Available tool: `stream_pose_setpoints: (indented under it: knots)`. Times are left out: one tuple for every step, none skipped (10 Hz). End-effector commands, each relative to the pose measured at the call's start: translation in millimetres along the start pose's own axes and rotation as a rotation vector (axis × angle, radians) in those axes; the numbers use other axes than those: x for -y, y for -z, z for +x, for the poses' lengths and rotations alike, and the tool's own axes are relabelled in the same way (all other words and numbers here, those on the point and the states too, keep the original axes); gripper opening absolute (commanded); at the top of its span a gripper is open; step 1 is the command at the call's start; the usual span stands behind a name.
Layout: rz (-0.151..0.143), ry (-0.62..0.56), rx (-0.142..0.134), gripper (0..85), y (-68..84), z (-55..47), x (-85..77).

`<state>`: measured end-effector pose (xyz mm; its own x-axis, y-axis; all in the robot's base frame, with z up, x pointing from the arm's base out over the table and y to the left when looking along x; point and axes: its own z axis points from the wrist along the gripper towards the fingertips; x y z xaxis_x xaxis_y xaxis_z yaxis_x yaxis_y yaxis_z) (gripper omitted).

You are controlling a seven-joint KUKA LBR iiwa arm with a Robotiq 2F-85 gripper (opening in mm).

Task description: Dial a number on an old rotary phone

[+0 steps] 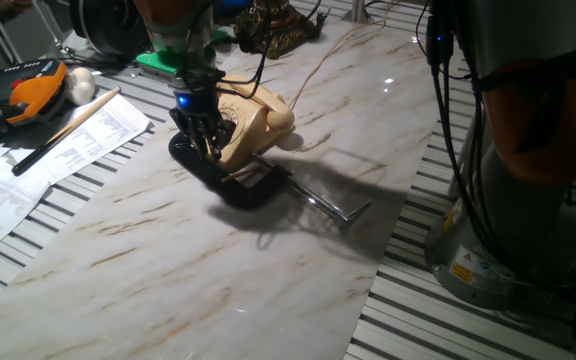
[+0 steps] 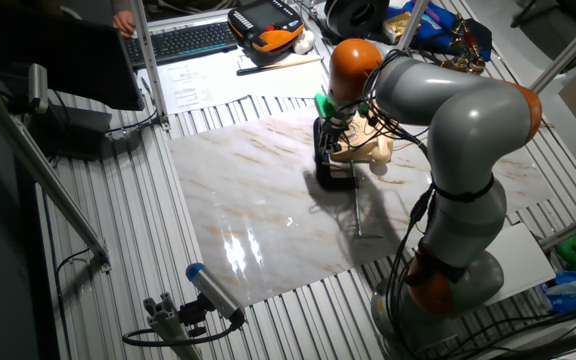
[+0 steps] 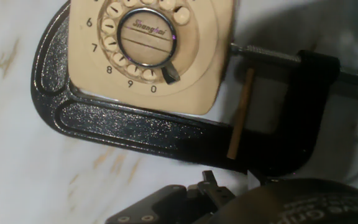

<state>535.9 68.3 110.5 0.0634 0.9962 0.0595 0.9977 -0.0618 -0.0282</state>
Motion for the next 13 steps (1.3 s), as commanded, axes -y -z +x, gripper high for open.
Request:
stream_pose_setpoints:
  knots:
    - [0.002,0.003,-0.009,34.0,-3.2,-1.1,-0.9]
    - [0.004,0.006,-0.011,34.0,-6.5,-1.4,-0.7]
    - [0.004,0.008,-0.014,34.0,-11.0,-2.9,-0.1]
    - [-0.002,0.008,-0.014,34.0,-16.3,-4.1,1.0]
    - [-0.004,0.005,-0.011,51.0,-19.3,-5.0,1.9]
    - [0.001,0.002,-0.012,51.0,-20.2,-6.5,1.7]
    - [0.003,0.008,-0.025,51.0,-23.0,-10.1,1.3]
    - [0.0,0.023,-0.026,51.0,-28.7,-13.7,2.0]
    - [-0.005,0.033,-0.028,51.0,-34.0,-15.7,3.6]
    - [-0.007,0.031,-0.019,51.0,-36.1,-14.0,5.3]
    - [-0.009,0.026,-0.007,51.0,-37.1,-11.8,6.8]
    - [-0.013,0.024,0.008,51.0,-38.2,-11.2,7.9]
    - [-0.019,0.028,0.033,51.0,-38.2,-10.6,9.2]
